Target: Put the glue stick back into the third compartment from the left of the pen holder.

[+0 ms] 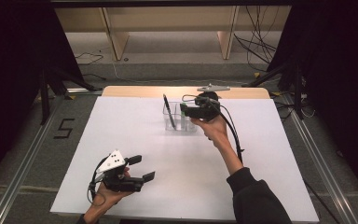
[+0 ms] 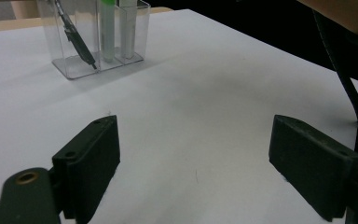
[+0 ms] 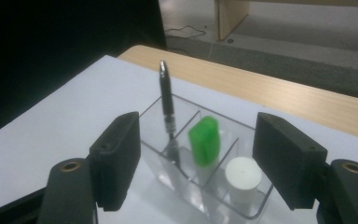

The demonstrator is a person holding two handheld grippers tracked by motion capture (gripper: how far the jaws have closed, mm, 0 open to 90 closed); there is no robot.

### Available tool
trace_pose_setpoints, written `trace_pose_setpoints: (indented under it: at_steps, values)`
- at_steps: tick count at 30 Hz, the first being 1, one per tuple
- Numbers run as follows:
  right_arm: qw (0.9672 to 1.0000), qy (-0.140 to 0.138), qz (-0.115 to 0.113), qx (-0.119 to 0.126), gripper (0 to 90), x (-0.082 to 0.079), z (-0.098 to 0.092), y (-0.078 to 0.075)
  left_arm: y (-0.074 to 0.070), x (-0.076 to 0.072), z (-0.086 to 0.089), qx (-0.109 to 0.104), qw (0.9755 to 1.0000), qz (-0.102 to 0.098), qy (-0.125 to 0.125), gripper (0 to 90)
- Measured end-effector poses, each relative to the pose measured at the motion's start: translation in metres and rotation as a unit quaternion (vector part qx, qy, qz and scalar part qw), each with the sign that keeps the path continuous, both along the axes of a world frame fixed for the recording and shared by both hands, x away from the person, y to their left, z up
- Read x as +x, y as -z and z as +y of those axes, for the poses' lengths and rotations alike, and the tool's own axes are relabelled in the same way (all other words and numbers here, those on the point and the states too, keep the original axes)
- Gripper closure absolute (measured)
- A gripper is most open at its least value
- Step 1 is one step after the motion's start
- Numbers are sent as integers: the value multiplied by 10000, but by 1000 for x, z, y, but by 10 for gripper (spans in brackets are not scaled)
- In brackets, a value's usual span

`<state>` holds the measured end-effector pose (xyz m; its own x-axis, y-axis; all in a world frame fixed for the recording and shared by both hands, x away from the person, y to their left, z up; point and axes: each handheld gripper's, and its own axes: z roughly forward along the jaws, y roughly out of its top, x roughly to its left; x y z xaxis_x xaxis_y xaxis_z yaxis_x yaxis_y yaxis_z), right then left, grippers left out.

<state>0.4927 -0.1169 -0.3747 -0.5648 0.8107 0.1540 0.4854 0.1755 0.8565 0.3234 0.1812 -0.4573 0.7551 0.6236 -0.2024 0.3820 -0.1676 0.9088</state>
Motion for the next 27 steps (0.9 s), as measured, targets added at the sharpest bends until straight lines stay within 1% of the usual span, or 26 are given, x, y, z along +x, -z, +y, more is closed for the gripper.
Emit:
trace_pose_setpoints:
  at_steps: [5, 9, 15, 18, 27]
  values:
    - [9998, -207, -62, 55, 319, -15, -1, 2, 0, 0, 0, -25, 10000, 13, -24, 163]
    - [9994, -308, -105, 84, 314, -26, -3, 4, 0, 0, 1, -19, 10000, 16, -27, 163]
    - [9989, -409, -192, 91, 312, -41, -7, 7, 1, 0, 1, -20, 10000, 34, -27, 163]
    - [9987, -435, -196, 154, 311, -48, -11, 10, 1, 1, 0, -25, 10000, 40, -30, 163]
    - [9983, -533, -190, 170, 309, -66, -23, 18, 3, 4, 2, -45, 9999, 92, -39, 162]
